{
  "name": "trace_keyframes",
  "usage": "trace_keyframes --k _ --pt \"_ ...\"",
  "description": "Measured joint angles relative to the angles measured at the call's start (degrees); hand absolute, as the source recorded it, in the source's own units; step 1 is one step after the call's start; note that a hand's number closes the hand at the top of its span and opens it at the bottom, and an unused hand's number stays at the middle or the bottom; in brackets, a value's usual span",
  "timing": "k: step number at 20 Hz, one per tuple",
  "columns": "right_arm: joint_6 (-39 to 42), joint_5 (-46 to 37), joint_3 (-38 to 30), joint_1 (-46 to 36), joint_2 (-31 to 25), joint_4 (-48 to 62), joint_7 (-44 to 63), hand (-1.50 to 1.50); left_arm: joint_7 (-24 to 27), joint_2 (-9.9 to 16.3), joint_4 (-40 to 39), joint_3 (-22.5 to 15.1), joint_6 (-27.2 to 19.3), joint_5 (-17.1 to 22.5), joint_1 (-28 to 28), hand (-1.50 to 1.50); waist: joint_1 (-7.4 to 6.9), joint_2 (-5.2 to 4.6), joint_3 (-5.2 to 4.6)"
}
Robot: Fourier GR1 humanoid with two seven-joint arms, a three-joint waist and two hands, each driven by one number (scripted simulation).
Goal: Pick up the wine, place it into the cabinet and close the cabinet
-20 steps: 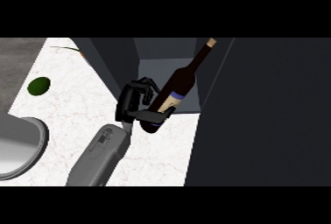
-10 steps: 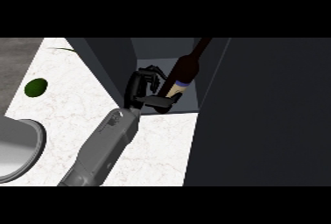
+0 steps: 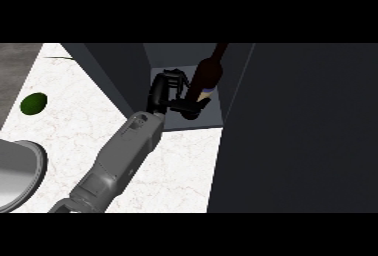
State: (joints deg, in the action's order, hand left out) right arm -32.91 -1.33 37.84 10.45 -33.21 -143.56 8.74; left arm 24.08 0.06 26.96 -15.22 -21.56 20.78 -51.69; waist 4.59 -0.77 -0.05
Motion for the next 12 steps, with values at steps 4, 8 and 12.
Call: trace_keyframes --k 4,8,12 --pt "0.4 0.3 0.4 1.0 0.2 0.1 -1.0 -1.50 0.3 0.0 -4.4 2.1 -0.1 2.0 -3.3 1.50 0.20 -0.17 -0.01" --pt "1.1 0.6 0.3 1.5 0.2 0.2 -2.2 -1.50 1.4 -0.1 -8.6 4.2 0.2 3.4 -5.5 1.50 0.62 -0.43 0.00" --pt "1.5 0.8 0.7 2.7 0.1 0.3 -3.3 -1.50 2.2 0.5 -12.2 5.9 0.7 3.8 -7.6 1.50 0.97 -0.59 0.00"
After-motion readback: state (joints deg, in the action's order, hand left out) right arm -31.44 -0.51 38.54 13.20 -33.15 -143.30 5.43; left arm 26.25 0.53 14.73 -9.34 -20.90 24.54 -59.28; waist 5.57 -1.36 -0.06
